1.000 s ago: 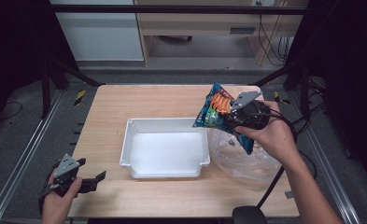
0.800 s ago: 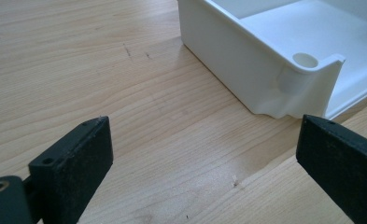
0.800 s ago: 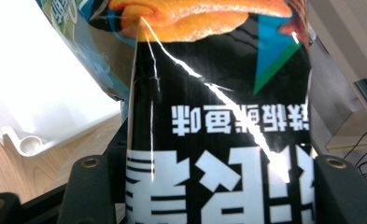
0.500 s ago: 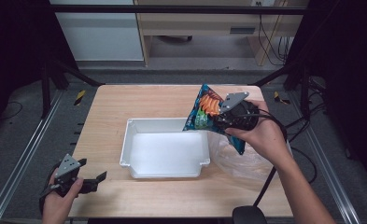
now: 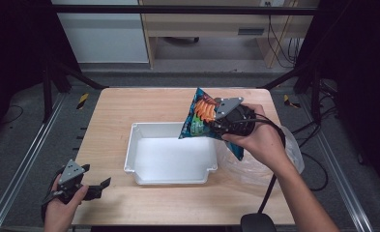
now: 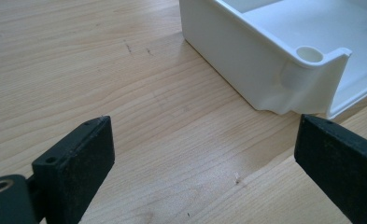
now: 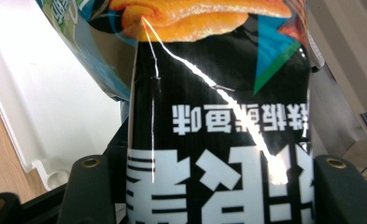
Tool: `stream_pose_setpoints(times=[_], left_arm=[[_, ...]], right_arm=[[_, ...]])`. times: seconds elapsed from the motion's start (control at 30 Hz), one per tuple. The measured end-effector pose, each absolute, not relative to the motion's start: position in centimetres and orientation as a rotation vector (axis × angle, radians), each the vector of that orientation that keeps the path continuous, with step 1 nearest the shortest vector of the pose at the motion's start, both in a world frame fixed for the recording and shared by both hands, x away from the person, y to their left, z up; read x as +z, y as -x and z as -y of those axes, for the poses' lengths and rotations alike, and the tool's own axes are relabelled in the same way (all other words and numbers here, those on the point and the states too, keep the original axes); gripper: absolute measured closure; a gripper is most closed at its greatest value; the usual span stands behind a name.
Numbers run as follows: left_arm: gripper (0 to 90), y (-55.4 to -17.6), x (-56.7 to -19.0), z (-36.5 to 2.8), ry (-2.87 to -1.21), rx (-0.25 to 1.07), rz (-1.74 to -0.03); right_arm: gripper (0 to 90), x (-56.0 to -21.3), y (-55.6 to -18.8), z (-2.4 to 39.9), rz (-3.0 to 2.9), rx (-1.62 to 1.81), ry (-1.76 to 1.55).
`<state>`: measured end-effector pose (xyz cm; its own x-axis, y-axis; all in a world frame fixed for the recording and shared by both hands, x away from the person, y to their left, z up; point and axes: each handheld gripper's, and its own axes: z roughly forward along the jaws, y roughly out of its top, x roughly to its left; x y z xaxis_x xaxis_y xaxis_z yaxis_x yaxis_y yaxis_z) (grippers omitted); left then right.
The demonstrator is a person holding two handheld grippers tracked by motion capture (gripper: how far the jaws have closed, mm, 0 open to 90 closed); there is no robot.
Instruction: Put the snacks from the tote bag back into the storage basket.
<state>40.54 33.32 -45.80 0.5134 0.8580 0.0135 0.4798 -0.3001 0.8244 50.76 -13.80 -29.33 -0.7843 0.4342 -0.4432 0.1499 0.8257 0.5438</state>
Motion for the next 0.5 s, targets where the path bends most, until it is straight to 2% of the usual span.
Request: stream_pose_setpoints(times=[0.5], left_arm=[[4.5,-40.6,-45.8,-33.2,-1.952,0.593,-1.092]], right_arm=[[40.8,-29.5,-50.6,11.3,-2.463,0.679,-0.346]])
